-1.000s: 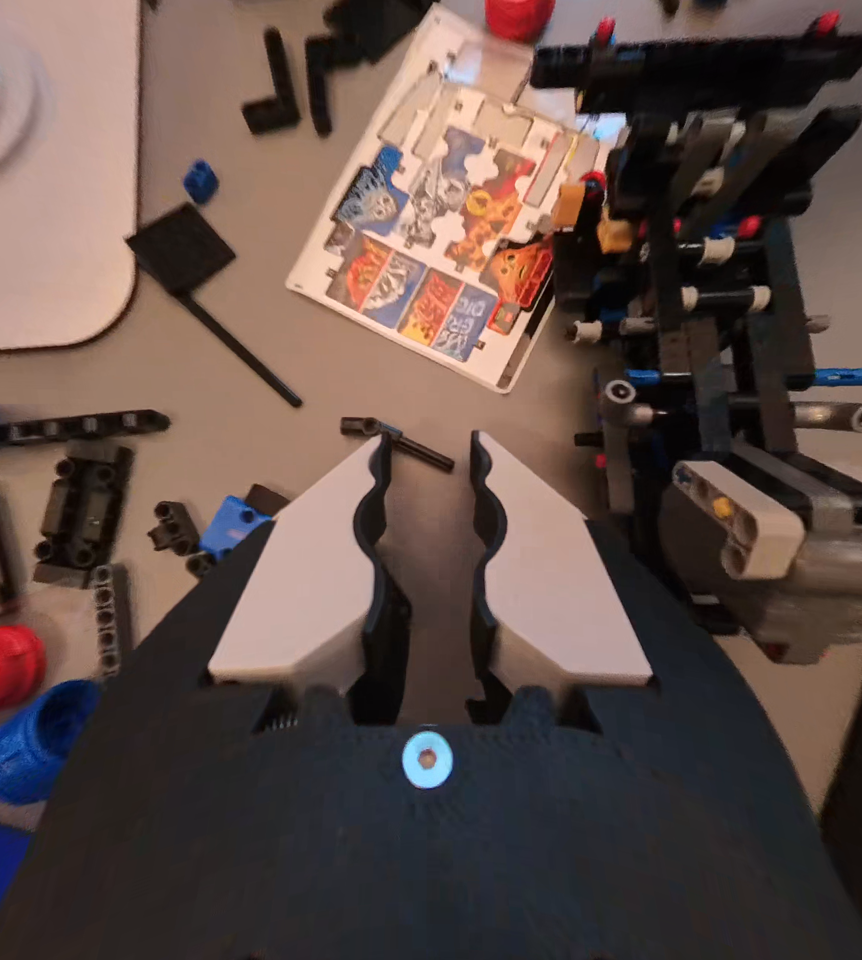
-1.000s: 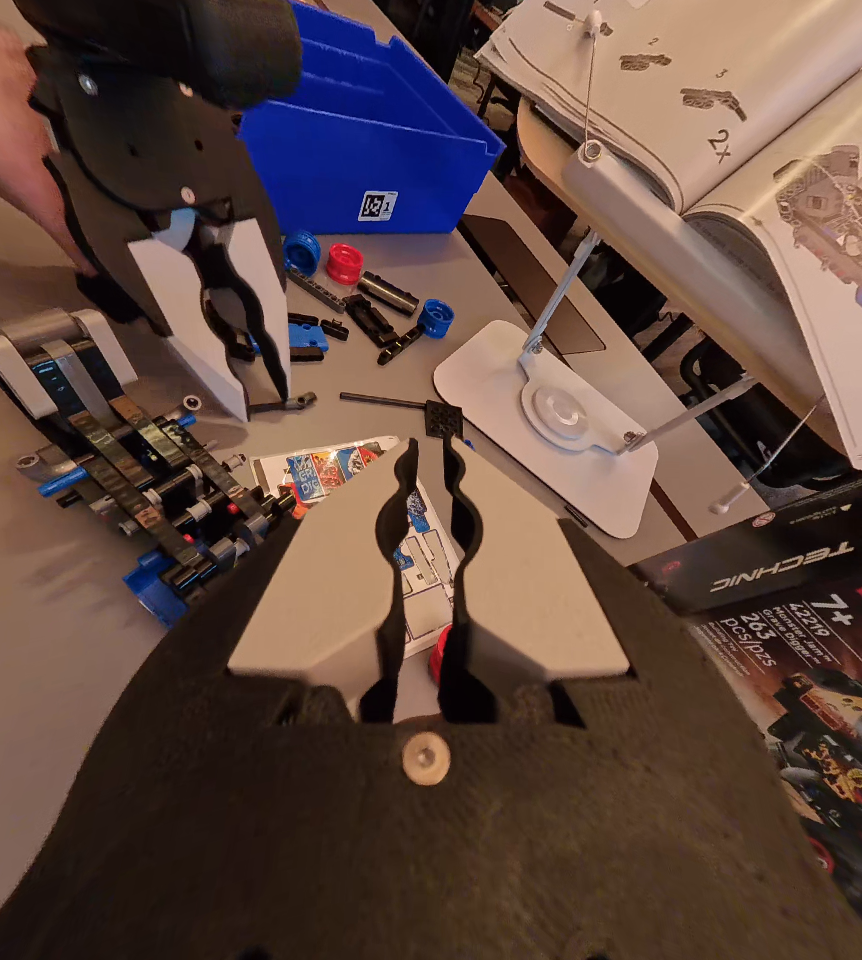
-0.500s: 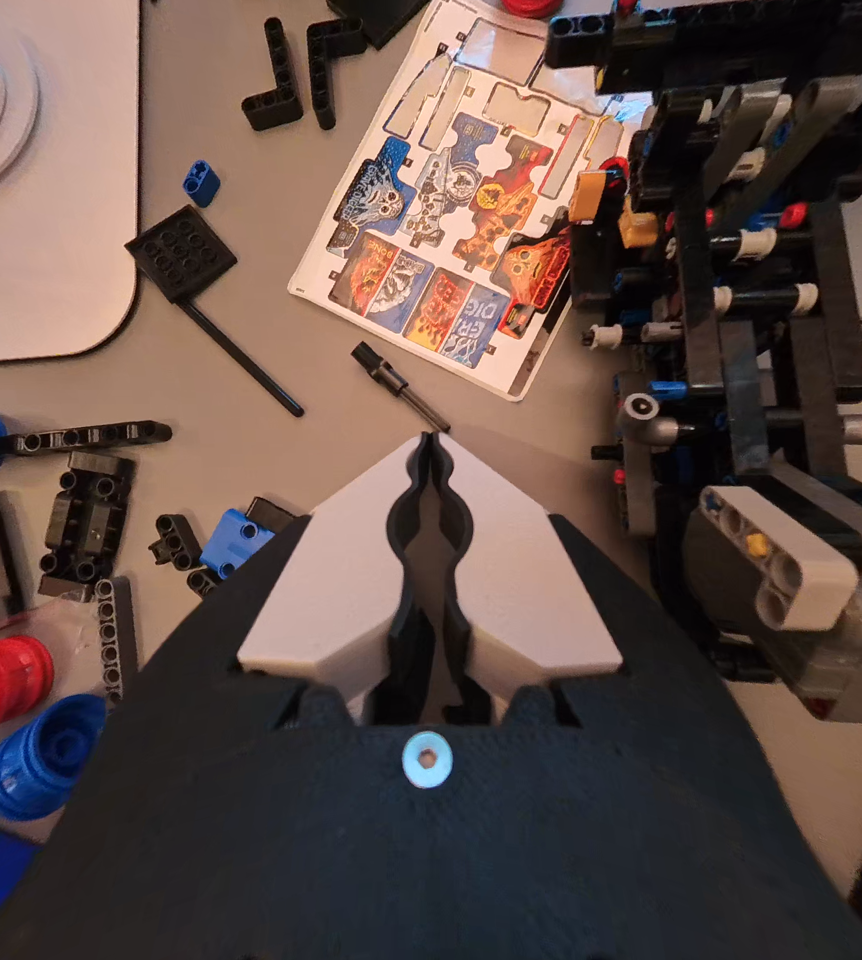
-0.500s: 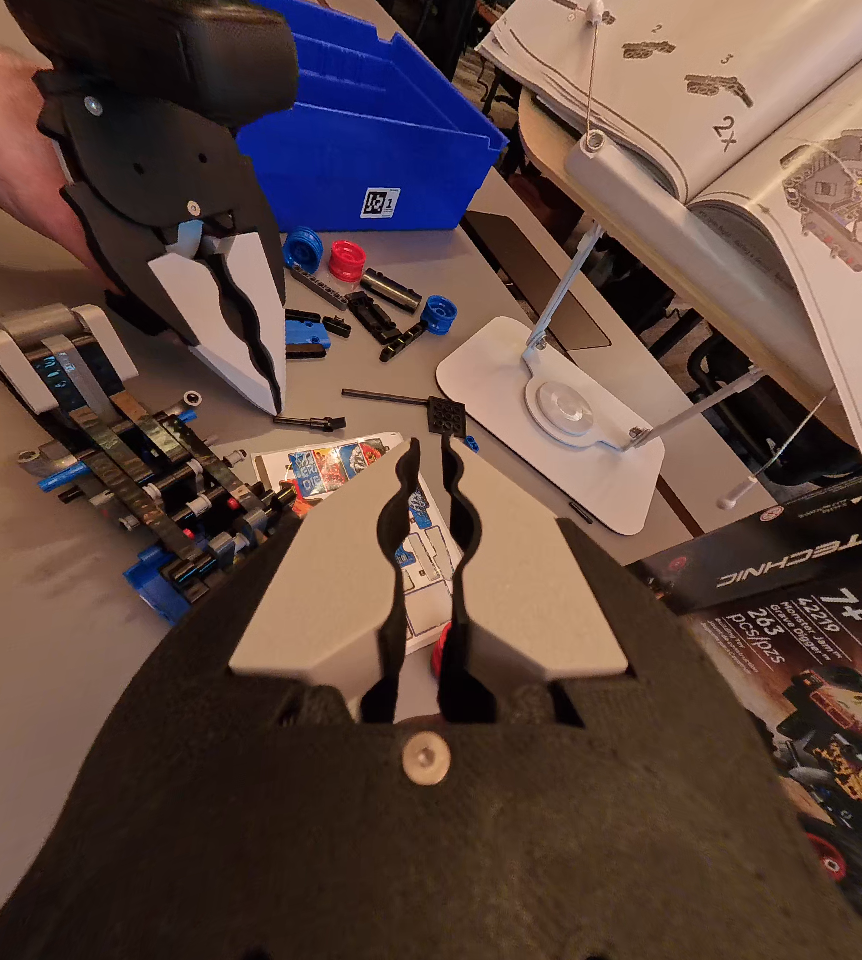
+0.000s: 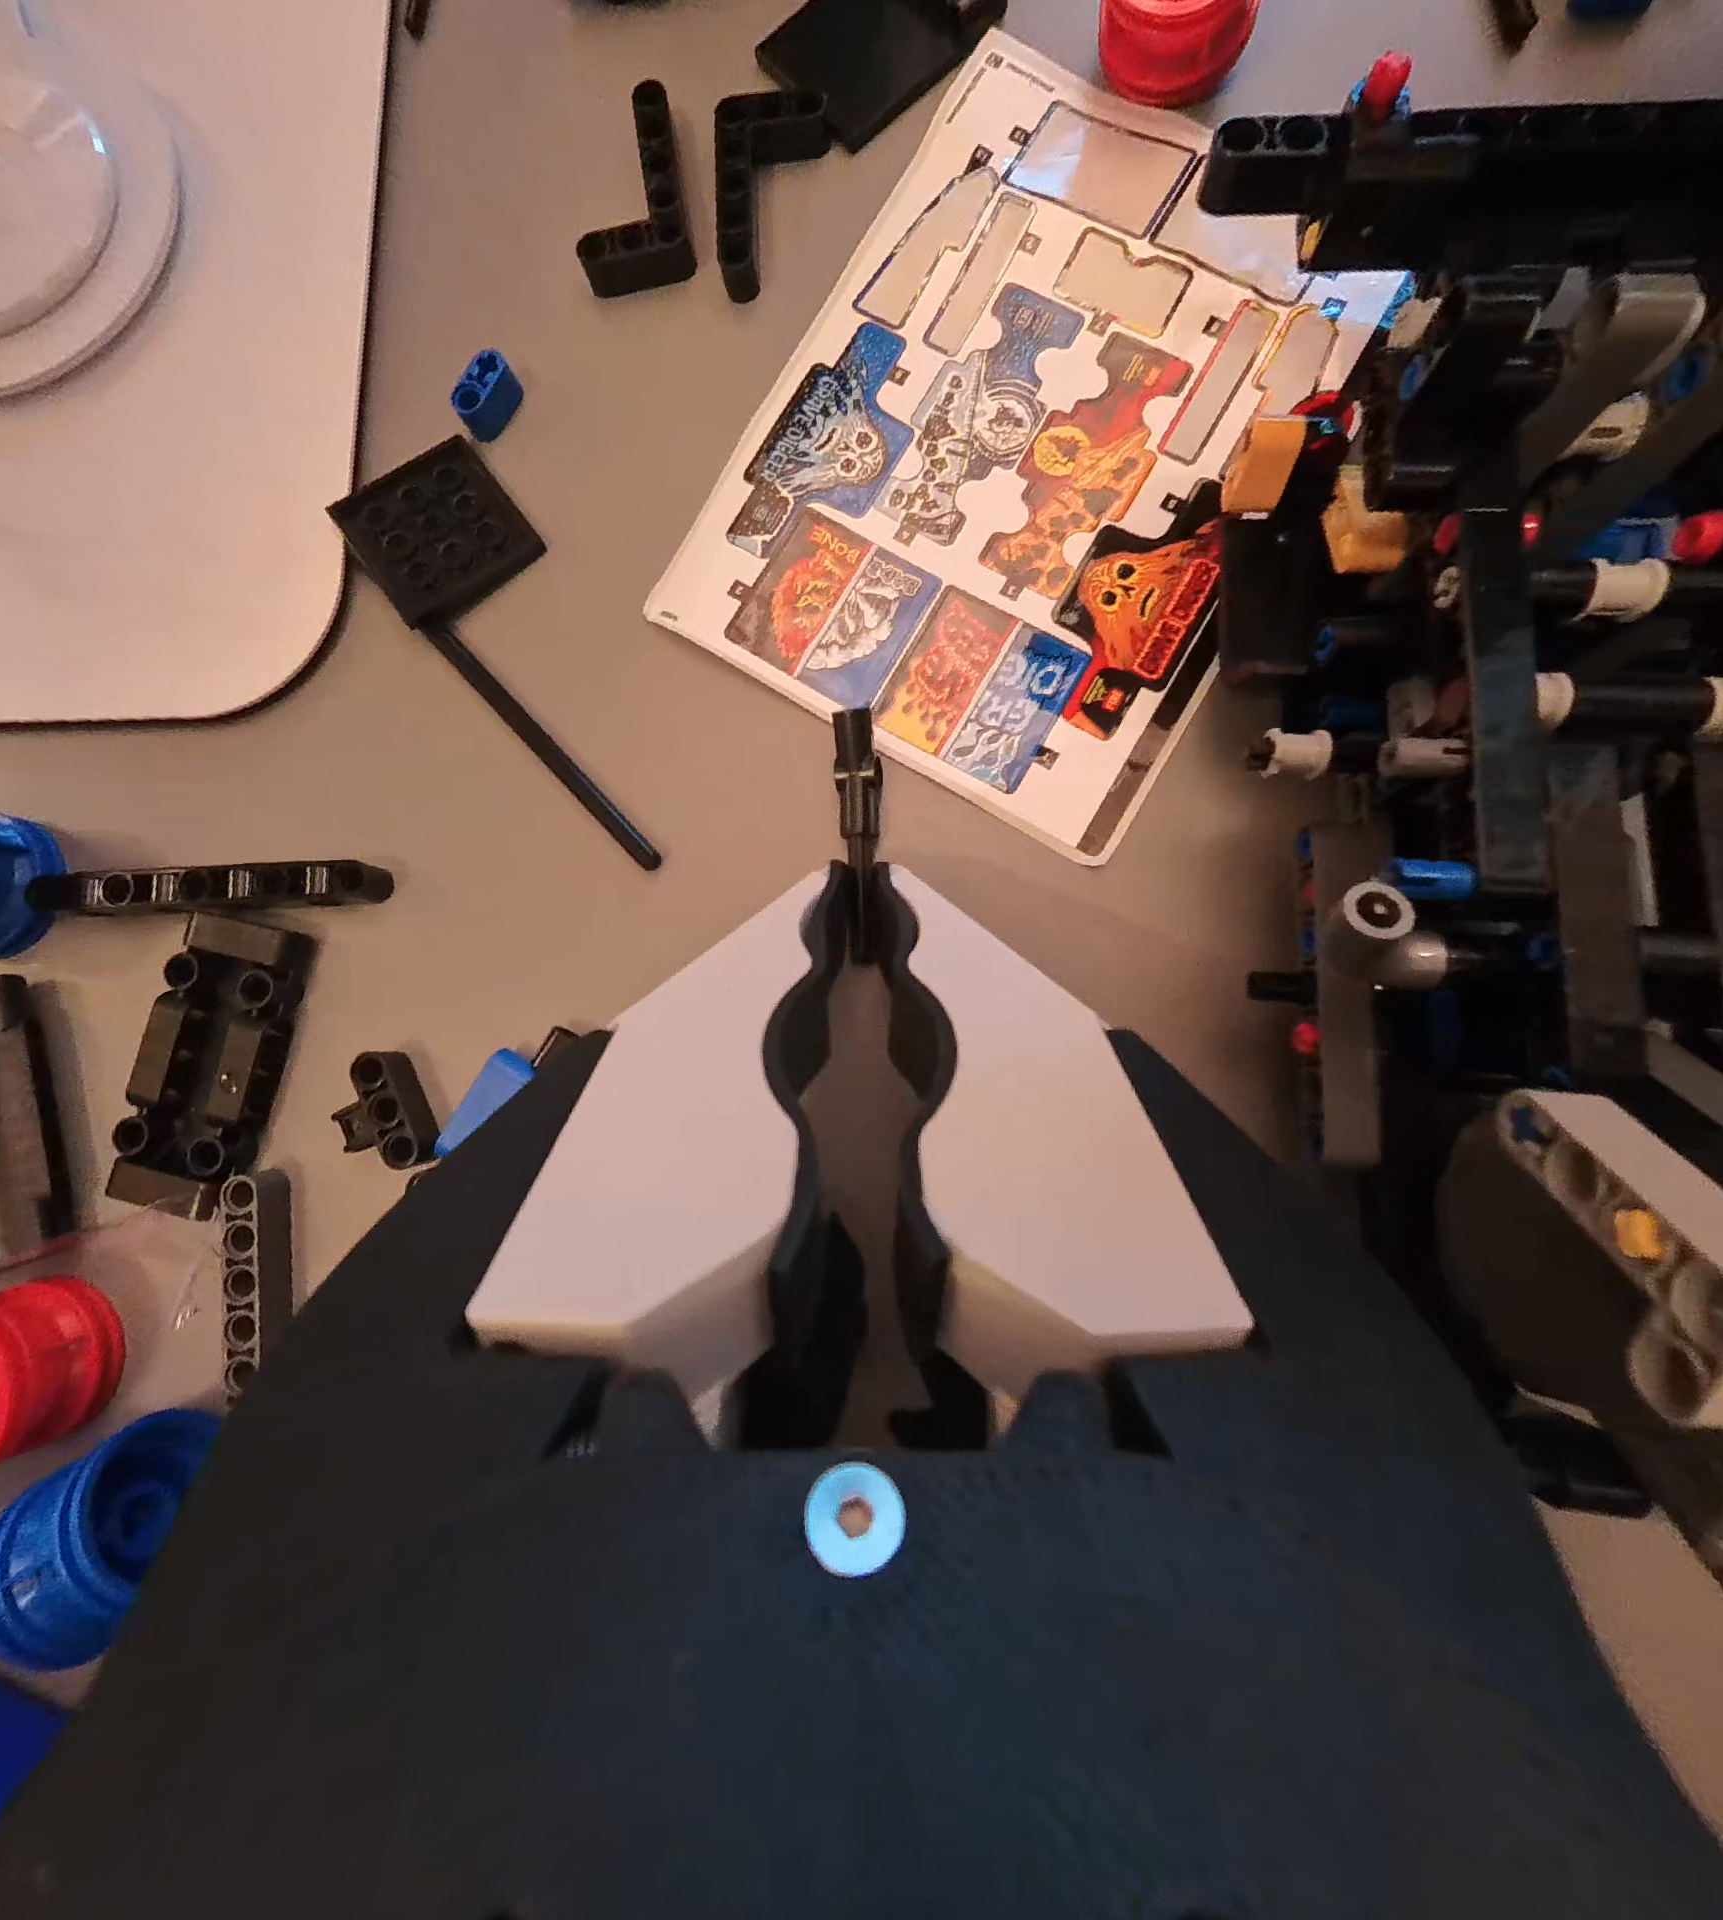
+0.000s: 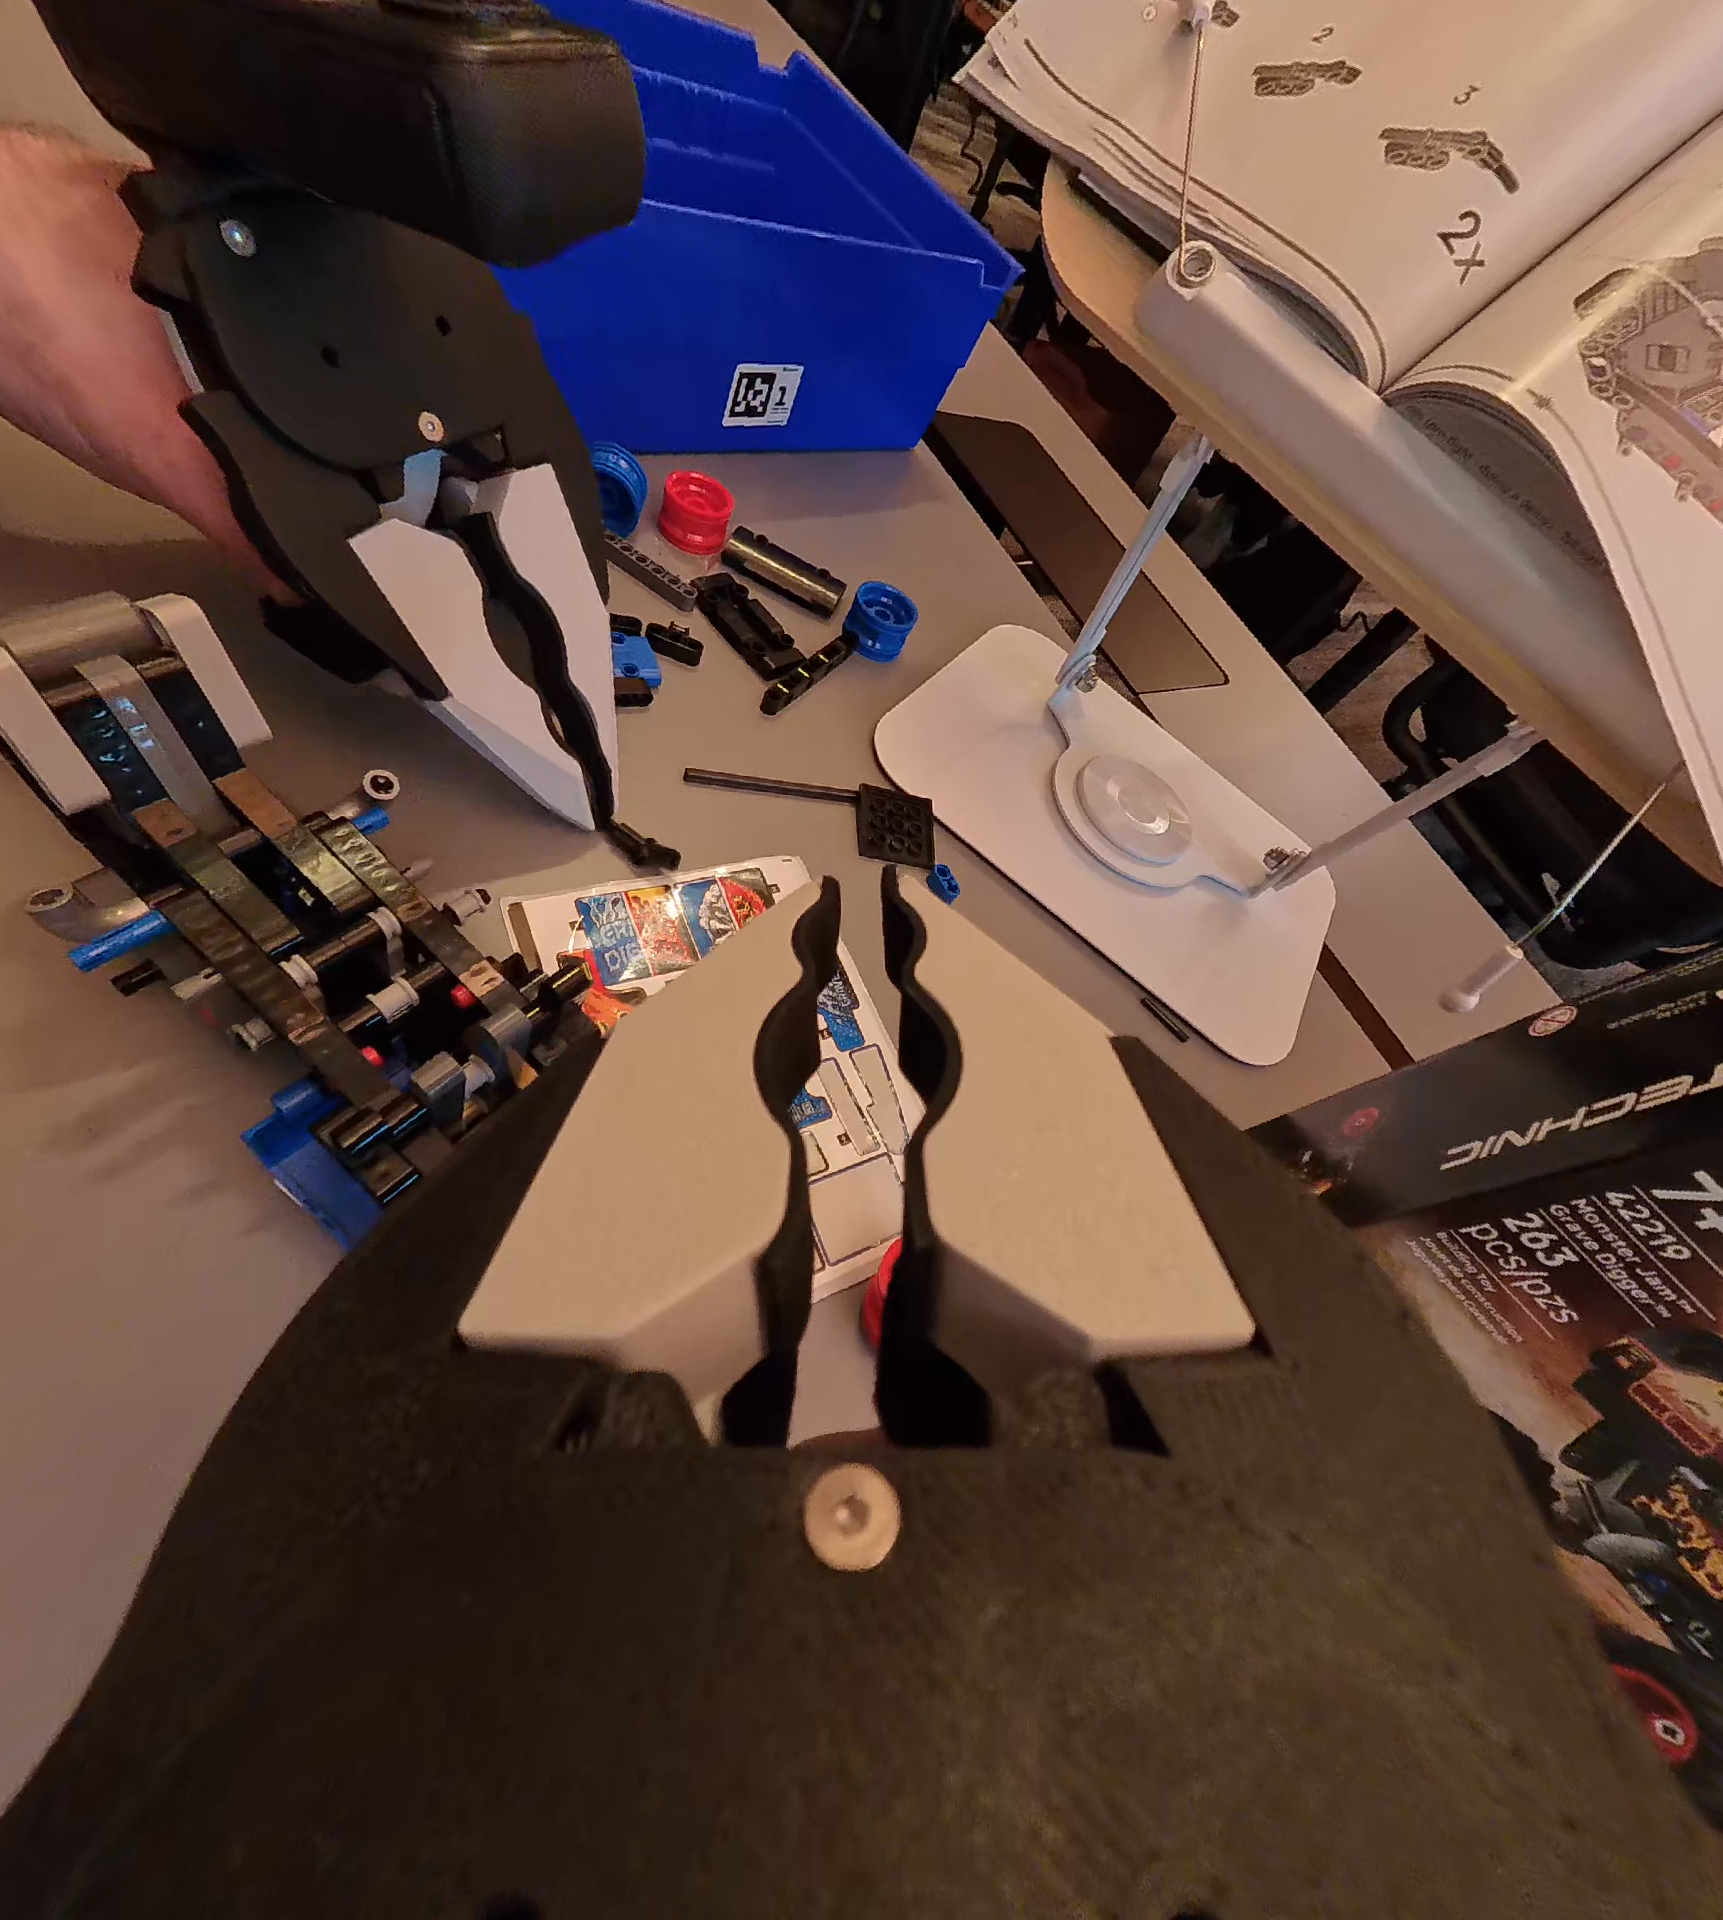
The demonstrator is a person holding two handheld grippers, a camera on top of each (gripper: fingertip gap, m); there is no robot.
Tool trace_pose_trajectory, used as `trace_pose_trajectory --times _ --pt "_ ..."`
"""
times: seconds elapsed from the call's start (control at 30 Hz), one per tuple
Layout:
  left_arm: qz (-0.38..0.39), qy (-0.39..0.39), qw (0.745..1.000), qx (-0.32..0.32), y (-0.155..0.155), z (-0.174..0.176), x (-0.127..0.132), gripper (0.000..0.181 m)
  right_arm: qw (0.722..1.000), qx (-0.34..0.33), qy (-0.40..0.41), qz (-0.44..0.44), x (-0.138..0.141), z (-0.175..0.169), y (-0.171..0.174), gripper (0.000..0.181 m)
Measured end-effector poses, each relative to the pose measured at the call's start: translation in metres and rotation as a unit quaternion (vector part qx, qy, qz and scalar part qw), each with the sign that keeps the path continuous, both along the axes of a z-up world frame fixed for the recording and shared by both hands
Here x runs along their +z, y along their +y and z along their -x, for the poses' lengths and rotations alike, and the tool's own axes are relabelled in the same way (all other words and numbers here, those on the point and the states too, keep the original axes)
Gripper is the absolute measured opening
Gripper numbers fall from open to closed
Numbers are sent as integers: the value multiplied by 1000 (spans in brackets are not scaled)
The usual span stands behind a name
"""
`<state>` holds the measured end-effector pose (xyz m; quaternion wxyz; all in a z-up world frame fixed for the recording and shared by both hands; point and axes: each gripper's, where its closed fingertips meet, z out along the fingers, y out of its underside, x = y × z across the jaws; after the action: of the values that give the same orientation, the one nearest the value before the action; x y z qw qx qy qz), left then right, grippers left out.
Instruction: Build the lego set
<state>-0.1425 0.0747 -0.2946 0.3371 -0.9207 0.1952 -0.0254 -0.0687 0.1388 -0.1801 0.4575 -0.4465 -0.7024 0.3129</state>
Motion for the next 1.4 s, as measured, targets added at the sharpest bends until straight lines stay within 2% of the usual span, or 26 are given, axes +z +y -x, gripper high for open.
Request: trace_pose_trajectory --times 0.1,0.5,0.6,0.73,0.93,1.17,1.4 --pt "-14 -4 1000 -5 1 0 6 3 1000 0 -3 -2 -2 0 0 6" --pt "-83 -144 986 -21 -1 -12 51 2 1000 4 1 -2 -1 1 -1 7" --pt "-109 -196 973 -48 -3 -26 73 2 1000 9 5 -14 0 2 -4 15" --pt "-128 -293 943 -96 -11 -52 104 2 996 26 12 -82 -1 7 -17 24" --pt "-127 -365 910 -149 -22 -77 122 2 987 56 33 -149 0 17 -44 29" --pt "-119 -409 890 -164 -26 -86 125 2 985 95 51 -132 3 18 -64 1" --pt "-125 -435 878 -157 -25 -81 130 2 988 101 59 -100 10 15 -68 0"
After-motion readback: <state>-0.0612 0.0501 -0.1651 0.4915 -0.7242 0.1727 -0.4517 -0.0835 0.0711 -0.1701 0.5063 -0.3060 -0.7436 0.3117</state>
